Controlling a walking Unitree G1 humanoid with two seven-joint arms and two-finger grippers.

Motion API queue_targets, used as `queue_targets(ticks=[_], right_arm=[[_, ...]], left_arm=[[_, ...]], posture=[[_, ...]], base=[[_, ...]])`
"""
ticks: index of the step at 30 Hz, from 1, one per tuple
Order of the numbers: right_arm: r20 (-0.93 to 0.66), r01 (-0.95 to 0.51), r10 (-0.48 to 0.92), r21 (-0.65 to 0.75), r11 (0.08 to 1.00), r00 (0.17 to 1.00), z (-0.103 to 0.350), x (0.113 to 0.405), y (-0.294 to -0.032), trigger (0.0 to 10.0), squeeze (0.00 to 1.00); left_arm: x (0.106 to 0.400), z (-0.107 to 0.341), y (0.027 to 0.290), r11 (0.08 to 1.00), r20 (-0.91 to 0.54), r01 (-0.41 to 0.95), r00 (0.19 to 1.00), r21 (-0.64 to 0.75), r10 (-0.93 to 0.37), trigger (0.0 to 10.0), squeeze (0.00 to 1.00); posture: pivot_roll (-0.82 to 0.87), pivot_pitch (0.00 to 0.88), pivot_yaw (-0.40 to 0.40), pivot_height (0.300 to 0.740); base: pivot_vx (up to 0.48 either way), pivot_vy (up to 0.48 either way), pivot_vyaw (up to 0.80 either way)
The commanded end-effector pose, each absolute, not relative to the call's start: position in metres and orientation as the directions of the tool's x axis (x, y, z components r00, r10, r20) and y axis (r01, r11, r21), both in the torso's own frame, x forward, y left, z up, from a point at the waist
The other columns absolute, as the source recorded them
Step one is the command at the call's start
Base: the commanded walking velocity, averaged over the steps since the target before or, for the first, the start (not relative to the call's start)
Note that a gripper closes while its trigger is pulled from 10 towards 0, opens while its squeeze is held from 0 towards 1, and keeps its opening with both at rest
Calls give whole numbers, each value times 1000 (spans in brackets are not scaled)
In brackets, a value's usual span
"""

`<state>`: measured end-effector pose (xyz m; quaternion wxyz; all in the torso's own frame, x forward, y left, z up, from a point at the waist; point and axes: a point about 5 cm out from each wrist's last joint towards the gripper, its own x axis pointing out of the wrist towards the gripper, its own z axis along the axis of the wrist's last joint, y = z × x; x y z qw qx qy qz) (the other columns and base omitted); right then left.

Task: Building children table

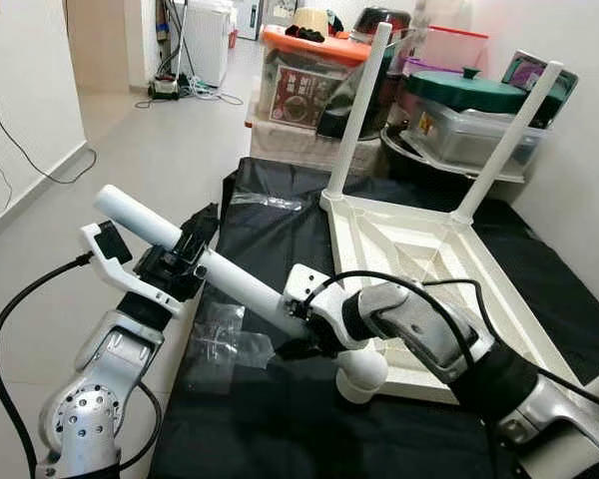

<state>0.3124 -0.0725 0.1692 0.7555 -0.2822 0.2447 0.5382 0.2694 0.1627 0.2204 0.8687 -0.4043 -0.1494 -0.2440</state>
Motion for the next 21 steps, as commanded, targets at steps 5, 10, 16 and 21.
queue_targets(ticks=[5,10,16,21], right_arm=[[-692,-943,648,-158,293,318,147,313,-75,0,0],[-683,-949,667,-138,285,299,147,312,-75,0,0],[-685,-952,672,-112,284,281,144,308,-81,0,0],[-674,-946,678,-102,307,293,148,312,-87,0,0]], left_arm=[[269,224,151,515,481,595,803,-618,-351,0,0],[269,223,150,514,480,594,804,-619,-351,0,0],[279,218,157,617,405,516,855,-595,-324,10000,847],[276,223,154,597,443,561,825,-573,-350,10000,1000]], posture=[[53,0,-163,740],[55,0,-163,740],[55,0,-161,740],[56,0,-159,740]], base=[[0,0,0],[0,0,0],[0,0,0],[0,0,0]])
